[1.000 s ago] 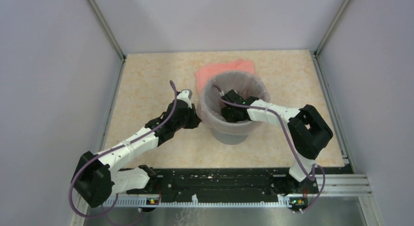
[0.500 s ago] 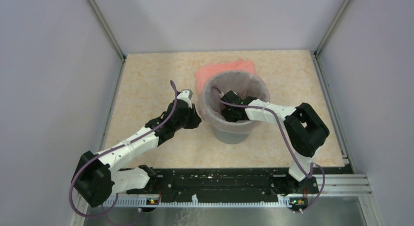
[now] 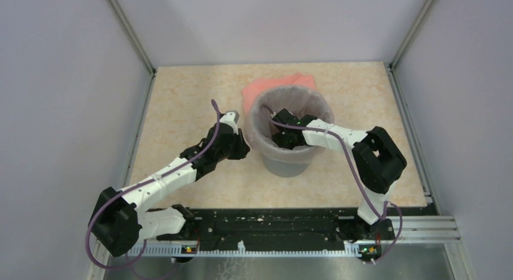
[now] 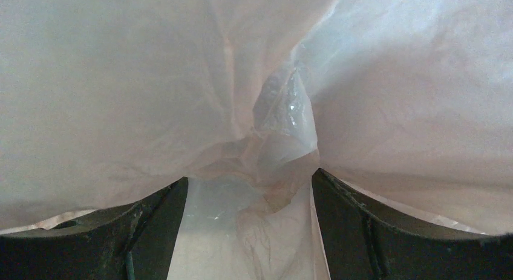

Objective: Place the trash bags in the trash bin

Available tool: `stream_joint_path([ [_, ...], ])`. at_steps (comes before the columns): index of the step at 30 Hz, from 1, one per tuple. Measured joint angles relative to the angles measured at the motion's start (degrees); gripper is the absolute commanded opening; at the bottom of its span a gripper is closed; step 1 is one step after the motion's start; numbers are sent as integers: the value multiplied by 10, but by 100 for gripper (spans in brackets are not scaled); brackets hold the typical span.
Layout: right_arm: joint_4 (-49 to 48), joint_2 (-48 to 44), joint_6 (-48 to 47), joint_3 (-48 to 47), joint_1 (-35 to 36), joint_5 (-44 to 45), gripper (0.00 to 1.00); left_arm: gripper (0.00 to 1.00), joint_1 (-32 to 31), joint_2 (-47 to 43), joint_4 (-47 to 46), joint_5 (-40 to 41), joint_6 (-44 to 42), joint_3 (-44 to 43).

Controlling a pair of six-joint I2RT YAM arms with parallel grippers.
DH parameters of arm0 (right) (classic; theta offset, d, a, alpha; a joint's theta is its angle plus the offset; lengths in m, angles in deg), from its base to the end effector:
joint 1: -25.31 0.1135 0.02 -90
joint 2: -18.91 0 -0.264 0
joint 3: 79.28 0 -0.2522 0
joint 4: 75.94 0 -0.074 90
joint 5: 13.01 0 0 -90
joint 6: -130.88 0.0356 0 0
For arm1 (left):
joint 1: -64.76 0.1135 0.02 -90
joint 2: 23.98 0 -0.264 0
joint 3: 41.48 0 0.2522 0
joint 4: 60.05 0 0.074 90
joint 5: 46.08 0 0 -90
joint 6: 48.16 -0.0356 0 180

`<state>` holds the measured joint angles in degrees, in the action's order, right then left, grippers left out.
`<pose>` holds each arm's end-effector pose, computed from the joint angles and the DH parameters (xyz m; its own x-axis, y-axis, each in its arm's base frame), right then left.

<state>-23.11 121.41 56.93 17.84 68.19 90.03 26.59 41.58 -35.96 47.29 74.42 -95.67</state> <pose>0.2601 0.2306 0.1829 -0.8409 -0.4133 -0.3493 -0.3960 0.9099 -0.1234 0.1957 -0.1512 0.2406 -0.6963 -0.1364 -0.7047 0.2425 0.8793 -0.4099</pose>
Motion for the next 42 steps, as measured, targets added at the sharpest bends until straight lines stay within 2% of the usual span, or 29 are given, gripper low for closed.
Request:
stream_joint_path([
  [42, 68, -44, 10, -35, 2, -1, 74, 22, 0, 21, 0, -51, -2, -17],
])
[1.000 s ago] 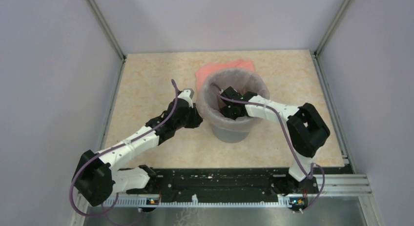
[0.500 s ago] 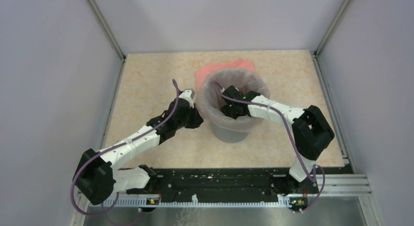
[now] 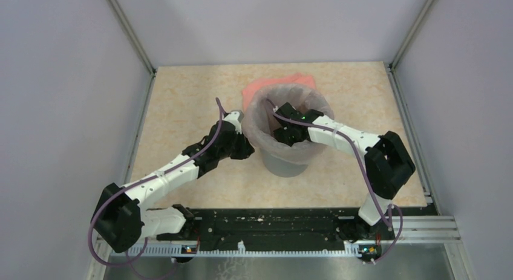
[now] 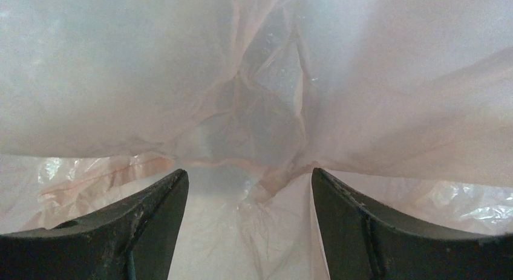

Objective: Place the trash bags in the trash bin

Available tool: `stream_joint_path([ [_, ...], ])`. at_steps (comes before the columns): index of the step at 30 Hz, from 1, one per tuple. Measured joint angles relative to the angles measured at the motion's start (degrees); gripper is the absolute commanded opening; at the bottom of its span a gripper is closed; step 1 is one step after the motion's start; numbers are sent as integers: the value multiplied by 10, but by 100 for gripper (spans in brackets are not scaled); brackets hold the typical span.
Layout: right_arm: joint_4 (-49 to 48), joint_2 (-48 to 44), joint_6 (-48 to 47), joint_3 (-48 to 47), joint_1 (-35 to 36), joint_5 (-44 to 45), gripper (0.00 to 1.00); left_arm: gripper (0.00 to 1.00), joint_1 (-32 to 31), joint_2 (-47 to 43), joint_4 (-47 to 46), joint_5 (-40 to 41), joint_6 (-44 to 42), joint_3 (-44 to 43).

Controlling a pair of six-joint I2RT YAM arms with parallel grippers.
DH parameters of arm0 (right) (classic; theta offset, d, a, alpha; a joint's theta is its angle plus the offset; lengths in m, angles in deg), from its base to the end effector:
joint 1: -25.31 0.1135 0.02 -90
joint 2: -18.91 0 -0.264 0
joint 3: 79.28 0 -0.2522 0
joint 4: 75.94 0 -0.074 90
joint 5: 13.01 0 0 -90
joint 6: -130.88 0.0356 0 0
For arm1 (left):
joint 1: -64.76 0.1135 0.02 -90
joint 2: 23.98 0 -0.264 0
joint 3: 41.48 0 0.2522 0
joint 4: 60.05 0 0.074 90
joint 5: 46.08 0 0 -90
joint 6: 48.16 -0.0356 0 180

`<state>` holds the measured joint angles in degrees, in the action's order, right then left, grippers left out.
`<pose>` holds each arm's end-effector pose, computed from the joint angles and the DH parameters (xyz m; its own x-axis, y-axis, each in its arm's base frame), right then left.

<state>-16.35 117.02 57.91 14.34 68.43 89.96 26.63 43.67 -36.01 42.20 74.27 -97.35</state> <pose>0.2529 0.2259 0.2206 -0.8409 -0.3964 -0.3685 -0.3842 0.9167 -0.1095 0.2002 -0.1585 0.2420 -0.7298 -0.1086 -0.6750 0.2902 0.8447 -0.4497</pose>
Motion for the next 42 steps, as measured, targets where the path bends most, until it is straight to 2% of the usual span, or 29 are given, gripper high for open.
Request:
stream_joint_path([
  [11, 37, 0, -1, -37, 0, -2, 75, 22, 0, 0, 0, -15, -7, 0],
  [18, 63, 27, -5, -93, -2, -8, 75, 22, 0, 2, -4, -42, -13, 0],
  [27, 73, 28, -4, -97, -2, -22, 75, 21, 0, 31, -8, -64, -22, 0],
  [42, 69, -52, 2, -96, 2, -57, 74, 21, 0, 41, -9, -64, -22, 0],
])
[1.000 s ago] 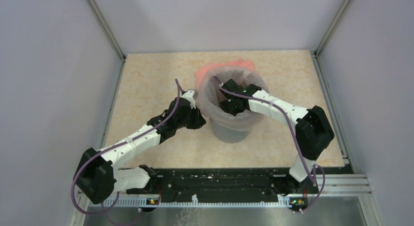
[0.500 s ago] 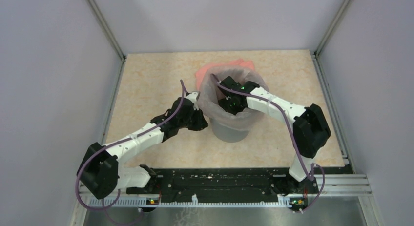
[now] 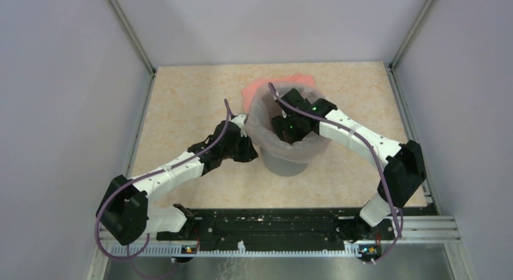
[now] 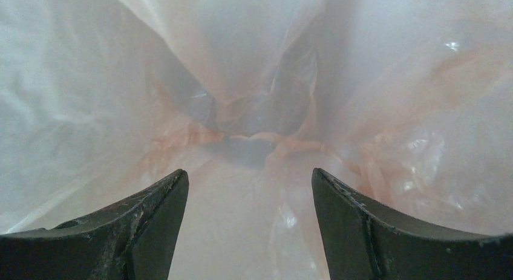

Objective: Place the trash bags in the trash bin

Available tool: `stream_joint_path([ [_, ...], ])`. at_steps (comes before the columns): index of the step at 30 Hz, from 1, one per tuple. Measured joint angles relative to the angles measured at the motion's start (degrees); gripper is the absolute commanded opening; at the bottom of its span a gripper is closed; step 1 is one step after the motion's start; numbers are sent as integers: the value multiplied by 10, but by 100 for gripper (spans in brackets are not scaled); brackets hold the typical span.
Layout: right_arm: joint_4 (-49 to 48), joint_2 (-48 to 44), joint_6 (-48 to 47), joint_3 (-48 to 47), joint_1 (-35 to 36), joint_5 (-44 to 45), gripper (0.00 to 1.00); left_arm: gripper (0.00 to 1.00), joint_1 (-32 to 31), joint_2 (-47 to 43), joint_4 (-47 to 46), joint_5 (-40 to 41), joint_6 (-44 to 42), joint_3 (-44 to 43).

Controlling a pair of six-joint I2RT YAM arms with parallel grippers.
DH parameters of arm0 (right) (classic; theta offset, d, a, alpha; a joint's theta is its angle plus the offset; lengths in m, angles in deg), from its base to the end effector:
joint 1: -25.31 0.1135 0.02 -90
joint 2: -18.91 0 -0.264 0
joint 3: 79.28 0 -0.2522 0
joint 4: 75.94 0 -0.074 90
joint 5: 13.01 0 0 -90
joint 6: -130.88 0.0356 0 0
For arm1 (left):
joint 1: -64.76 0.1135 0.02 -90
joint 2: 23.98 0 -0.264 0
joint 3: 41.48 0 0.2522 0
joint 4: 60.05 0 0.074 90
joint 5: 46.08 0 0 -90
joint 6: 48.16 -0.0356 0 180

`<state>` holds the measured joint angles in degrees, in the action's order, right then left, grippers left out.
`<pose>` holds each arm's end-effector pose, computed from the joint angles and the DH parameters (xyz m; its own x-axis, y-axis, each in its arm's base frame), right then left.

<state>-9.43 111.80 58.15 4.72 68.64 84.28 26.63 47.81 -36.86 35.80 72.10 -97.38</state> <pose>0.2461 0.2260 0.2931 -0.8109 -0.3601 -0.4613 -0.4174 0.9084 0.0246 0.2052 -0.1675 0.2264 -0.7798 -0.0221 -0.6256 0.3526 0.8103 -0.4681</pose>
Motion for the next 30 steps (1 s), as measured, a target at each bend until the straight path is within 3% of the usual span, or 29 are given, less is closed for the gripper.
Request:
stream_joint_path([
  [8, -5, -23, 8, -1, 0, -19, 74, 22, 0, 0, 0, 0, 0, 0],
  [15, -5, -55, 10, -17, 0, -23, 75, 28, 0, -7, 15, 18, 0, 0],
  [30, -9, -142, 19, -73, 0, -2, 76, 43, 0, -130, 137, 128, 7, -25],
])
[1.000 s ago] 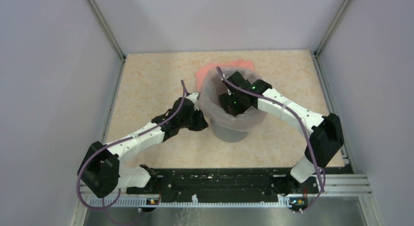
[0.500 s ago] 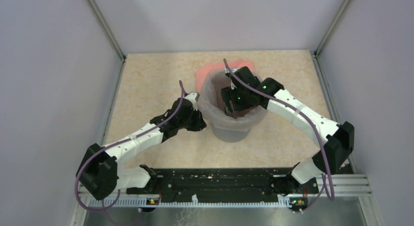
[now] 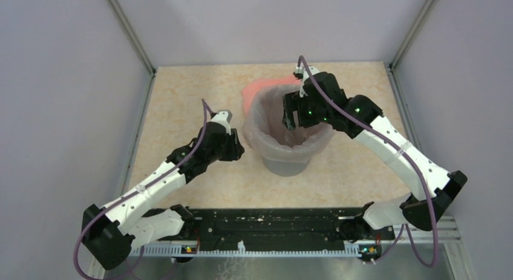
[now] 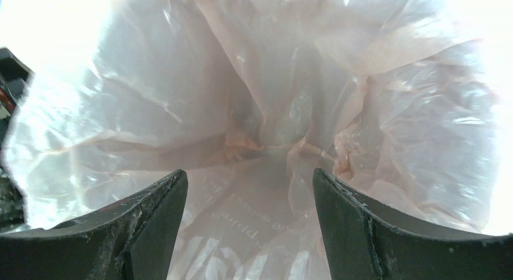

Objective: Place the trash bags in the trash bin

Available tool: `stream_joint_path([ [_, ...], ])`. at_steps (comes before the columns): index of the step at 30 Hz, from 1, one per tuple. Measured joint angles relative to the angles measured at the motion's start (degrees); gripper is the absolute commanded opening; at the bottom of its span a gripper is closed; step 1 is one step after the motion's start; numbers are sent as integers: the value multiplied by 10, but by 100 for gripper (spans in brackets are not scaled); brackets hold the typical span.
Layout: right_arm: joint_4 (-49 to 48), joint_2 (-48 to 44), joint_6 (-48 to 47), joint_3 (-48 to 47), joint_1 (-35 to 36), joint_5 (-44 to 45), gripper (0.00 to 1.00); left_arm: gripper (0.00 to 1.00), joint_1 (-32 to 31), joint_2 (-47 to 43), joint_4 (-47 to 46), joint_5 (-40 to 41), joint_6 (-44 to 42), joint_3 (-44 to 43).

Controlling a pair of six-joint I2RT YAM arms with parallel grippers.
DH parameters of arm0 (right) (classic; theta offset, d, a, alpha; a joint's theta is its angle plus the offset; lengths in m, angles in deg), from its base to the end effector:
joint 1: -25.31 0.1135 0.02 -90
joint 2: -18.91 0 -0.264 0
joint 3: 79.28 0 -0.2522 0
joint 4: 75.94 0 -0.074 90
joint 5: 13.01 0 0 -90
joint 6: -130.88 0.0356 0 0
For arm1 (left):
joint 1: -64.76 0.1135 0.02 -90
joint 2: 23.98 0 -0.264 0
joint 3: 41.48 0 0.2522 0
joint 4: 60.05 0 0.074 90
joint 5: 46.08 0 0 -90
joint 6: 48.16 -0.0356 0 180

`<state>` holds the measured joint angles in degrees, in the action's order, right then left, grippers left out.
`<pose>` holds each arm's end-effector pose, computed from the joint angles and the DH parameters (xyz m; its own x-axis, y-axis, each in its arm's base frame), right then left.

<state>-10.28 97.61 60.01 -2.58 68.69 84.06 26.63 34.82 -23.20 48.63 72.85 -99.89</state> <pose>0.2065 0.1891 0.4056 -0.6523 -0.1690 -0.7389 -0.4238 0.8895 0.1707 0.1769 -0.1351 0.2713 -0.6985 -0.1044 -0.7079 0.2381 0.8990 -0.3676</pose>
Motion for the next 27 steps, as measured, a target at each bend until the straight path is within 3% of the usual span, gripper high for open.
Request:
stream_joint_path([
  [13, 16, -72, 4, -25, 0, 116, 85, 58, 0, -66, 87, 12, 1, -128],
  [20, 27, -99, 6, -10, -22, 170, 89, 67, -2, 3, 92, -25, -1, -275],
  [27, 5, -122, 9, 59, -95, 131, 88, 69, -37, 109, 107, 1, -24, -361],
])
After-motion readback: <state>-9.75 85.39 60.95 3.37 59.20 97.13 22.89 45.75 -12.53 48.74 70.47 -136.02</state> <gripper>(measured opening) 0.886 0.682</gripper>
